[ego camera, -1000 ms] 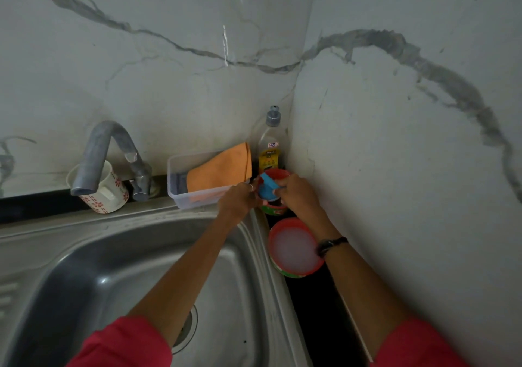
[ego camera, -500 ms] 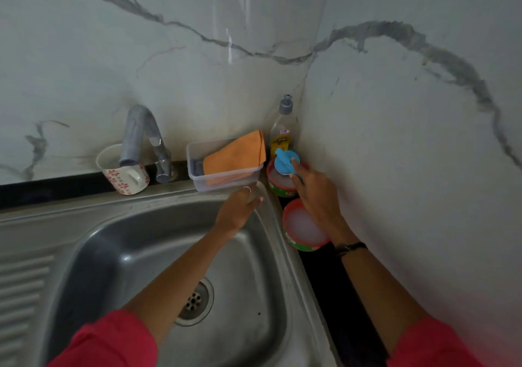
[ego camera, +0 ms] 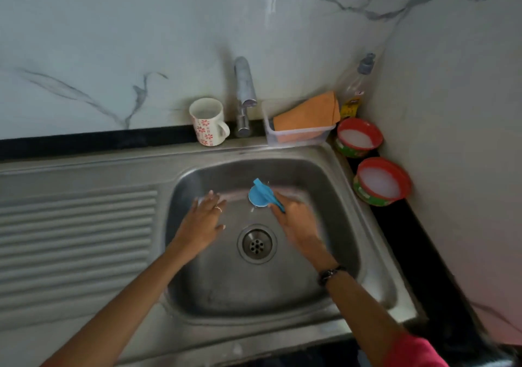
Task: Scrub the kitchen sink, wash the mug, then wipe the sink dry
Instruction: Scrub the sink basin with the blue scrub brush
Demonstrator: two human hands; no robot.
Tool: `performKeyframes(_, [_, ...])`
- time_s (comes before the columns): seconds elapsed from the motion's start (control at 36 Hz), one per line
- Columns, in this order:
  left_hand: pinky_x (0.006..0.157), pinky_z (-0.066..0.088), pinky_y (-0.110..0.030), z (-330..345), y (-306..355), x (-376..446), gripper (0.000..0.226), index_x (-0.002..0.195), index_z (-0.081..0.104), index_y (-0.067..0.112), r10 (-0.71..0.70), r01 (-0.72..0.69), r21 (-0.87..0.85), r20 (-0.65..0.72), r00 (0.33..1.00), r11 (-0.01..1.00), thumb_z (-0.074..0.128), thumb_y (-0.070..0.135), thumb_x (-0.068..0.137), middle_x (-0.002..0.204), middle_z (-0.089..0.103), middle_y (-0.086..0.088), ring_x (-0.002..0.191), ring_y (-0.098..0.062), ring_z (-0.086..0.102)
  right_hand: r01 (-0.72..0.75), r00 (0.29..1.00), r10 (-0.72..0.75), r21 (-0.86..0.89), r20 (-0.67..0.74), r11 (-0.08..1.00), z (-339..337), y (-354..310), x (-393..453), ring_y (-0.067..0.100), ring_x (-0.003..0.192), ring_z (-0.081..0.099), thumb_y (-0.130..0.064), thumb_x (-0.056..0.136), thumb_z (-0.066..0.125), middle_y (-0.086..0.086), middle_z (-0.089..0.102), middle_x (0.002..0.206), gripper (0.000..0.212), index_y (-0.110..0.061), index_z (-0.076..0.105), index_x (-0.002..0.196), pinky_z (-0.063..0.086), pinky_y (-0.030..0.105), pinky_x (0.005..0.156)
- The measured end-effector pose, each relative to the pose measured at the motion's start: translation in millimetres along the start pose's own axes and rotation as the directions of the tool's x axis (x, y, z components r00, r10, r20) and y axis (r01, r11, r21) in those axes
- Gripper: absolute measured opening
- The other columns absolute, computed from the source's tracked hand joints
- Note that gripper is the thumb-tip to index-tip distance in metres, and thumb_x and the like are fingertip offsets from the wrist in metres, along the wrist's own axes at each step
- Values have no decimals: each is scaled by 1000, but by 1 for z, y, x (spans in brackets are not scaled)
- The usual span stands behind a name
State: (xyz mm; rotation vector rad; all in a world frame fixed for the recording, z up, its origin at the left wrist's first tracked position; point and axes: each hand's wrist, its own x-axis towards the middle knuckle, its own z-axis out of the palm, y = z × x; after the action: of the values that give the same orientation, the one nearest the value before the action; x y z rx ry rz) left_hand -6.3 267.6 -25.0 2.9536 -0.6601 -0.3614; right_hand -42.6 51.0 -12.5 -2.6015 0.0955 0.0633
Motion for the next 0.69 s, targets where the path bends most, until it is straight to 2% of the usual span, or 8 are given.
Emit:
performKeyframes(0.06, [117,2,-42,5,-21,-13,72,147,24,11,-15,21,129,-47,999,991,59,33,88,157,10,-11,145,-26,7,-66,997,67,-19,44,998,19,5,12,30,100,62,-36,98,42,11,67,110,39,-13,53,128,47,35,80])
performKeyframes(0.14, [111,20,-48,16,-48,-26,92,124,58,1,-30,67,243,-155,988,968,92,33,45,136,47,-25,124,-40,47,-244,970,243,86,30,966,41,20,32,35,104,59,-26,99,41,18,65,111,35,-2,54,120,43,35,78])
performKeyframes(0.25, [94,39,-59,27,-66,-38,103,123,56,-4,-91,125,225,-155,984,966,93,38,37,133,48,-28,119,-43,51,-480,869,494,252,7,840,86,16,46,37,112,56,-9,98,39,23,59,118,32,7,52,121,39,31,75])
performKeyframes(0.33, [91,42,-59,33,-75,-42,102,124,54,-6,-130,153,202,-124,984,967,91,41,42,130,50,-29,117,-43,53,-385,916,372,66,153,921,141,-19,38,35,115,52,-12,98,35,21,52,126,38,0,42,133,43,34,86])
performKeyframes(0.47, [110,27,-50,41,-78,-45,91,139,36,-3,-111,141,117,-236,965,983,76,41,70,144,36,-25,134,-38,36,-94,946,116,-86,304,992,178,-79,9,38,103,60,-31,101,31,21,62,115,46,-12,26,143,46,43,82])
performKeyframes(0.53, [112,23,-49,42,-78,-45,89,140,34,-2,-120,150,108,-242,963,983,73,39,72,146,34,-23,136,-36,33,-101,953,140,-154,270,983,168,-59,13,38,103,60,-31,101,32,20,63,114,46,-14,27,143,46,42,82])
performKeyframes(0.61, [113,21,-48,44,-78,-44,87,141,35,0,-126,157,113,-241,962,981,73,37,72,147,33,-22,137,-34,32,-347,930,355,-90,98,934,140,-2,33,38,104,59,-23,100,35,21,62,116,44,-11,32,142,46,41,83])
performKeyframes(0.69, [116,18,-47,46,-77,-43,84,144,29,2,-143,171,102,-238,961,980,67,37,77,151,26,-20,141,-32,24,-612,776,623,124,-95,781,119,29,52,41,110,56,-13,98,35,26,58,122,40,-3,38,137,43,44,90])
